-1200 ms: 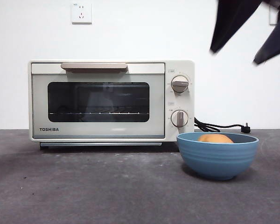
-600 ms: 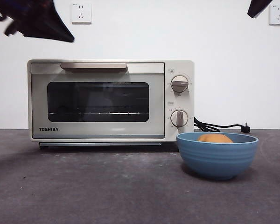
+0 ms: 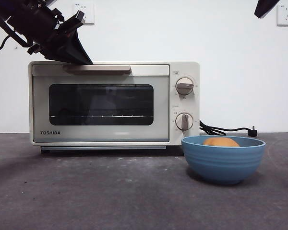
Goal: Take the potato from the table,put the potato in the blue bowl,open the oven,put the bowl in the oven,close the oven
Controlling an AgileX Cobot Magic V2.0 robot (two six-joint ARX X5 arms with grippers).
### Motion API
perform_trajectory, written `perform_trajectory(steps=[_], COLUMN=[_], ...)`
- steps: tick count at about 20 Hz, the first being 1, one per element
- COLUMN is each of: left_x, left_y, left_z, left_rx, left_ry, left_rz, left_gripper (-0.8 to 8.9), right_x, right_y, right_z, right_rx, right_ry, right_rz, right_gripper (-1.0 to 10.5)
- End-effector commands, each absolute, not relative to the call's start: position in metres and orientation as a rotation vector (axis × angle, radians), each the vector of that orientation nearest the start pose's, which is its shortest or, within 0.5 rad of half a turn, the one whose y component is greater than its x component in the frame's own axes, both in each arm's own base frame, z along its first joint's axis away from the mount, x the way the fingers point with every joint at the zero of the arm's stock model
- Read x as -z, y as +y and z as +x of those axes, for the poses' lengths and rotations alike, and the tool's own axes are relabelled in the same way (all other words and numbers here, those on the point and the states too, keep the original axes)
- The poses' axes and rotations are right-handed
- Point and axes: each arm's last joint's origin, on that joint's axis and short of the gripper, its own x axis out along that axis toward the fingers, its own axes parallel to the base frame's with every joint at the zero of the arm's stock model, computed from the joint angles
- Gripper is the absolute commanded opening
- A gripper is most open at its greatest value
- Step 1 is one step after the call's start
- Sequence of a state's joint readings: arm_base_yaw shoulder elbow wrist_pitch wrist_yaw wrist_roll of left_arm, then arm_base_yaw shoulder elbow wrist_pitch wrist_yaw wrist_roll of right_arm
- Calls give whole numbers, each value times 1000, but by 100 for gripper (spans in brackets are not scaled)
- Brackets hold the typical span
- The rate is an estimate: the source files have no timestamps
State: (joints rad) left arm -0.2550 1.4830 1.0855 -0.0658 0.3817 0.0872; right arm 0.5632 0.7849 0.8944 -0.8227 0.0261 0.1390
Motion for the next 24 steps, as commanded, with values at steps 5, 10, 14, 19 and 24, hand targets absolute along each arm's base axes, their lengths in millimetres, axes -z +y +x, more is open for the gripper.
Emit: perform_trajectory(steps=[5,10,14,19,24], left_x=[-262,-257,-258,-261,-273], left_y=[-108,-120,-122,-122,-126], left_z=[304,283,265,249,237], left_rx=[698,762,776,793,822], left_ry=[657,816,939,1016,976], left_rz=[79,85,96,106,121], left_gripper=[-8,-8,-8,-8,-8], right_x=[-311,-311,-311,-310,-303], right_y=[76,76,75,70,65], right_z=[122,122,122,125,137], right_rx=[-454,-452,-433,-319,-293], right_ry=[728,729,728,730,804], right_rz=[-74,-73,-67,-69,-26], right_gripper=[473,472,472,472,472])
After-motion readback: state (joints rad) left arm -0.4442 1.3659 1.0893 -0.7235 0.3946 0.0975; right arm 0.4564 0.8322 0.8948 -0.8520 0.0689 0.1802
